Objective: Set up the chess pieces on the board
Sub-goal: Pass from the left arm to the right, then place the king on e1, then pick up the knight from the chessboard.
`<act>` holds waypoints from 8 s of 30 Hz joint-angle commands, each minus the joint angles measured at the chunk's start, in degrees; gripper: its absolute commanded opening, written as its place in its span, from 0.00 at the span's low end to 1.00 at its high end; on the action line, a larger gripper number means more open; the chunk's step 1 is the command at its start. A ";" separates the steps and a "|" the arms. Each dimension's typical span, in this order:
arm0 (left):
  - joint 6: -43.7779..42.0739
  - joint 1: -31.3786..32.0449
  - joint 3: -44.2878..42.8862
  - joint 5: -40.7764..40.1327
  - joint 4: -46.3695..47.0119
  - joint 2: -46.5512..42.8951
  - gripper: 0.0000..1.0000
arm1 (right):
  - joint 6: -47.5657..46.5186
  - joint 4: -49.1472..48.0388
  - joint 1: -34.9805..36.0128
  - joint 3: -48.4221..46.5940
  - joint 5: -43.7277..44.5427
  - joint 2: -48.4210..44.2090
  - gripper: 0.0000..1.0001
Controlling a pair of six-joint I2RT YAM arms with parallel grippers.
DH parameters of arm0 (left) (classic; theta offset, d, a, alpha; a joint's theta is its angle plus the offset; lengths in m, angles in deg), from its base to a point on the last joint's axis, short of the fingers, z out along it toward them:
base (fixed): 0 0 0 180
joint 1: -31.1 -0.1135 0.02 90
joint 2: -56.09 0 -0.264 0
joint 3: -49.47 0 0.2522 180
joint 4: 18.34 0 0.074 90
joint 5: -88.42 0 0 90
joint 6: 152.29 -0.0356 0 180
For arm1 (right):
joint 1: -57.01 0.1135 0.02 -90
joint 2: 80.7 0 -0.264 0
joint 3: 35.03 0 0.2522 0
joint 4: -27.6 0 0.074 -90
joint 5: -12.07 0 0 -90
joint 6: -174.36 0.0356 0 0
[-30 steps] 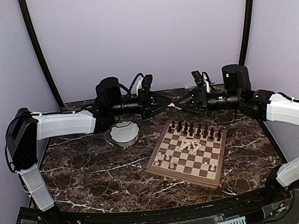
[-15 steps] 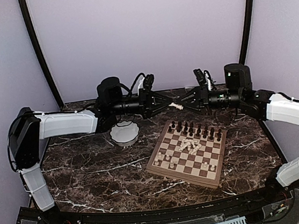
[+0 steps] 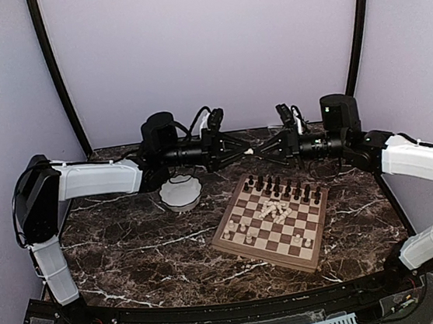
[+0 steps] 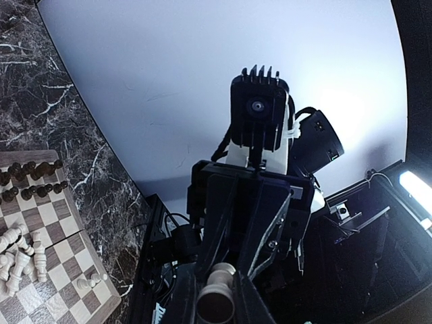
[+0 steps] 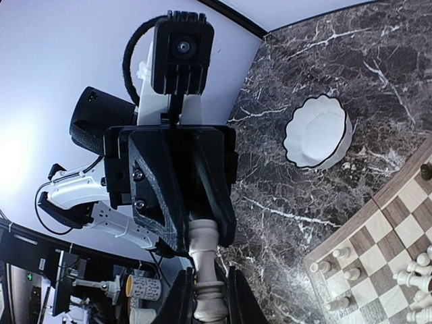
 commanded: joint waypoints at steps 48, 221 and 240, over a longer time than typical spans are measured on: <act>-38.15 -3.06 7.32 -28.06 -49.26 -21.83 0.52 | -31.45 83.69 22.83 -38.95 35.88 33.92 0.01; -39.75 -3.14 -0.78 -23.62 -54.77 -15.40 0.51 | -21.59 54.51 12.11 -13.50 40.88 27.11 0.11; -30.19 -3.08 -8.67 -5.23 -46.44 -3.51 0.50 | -36.69 49.12 17.69 -16.12 35.55 14.74 0.05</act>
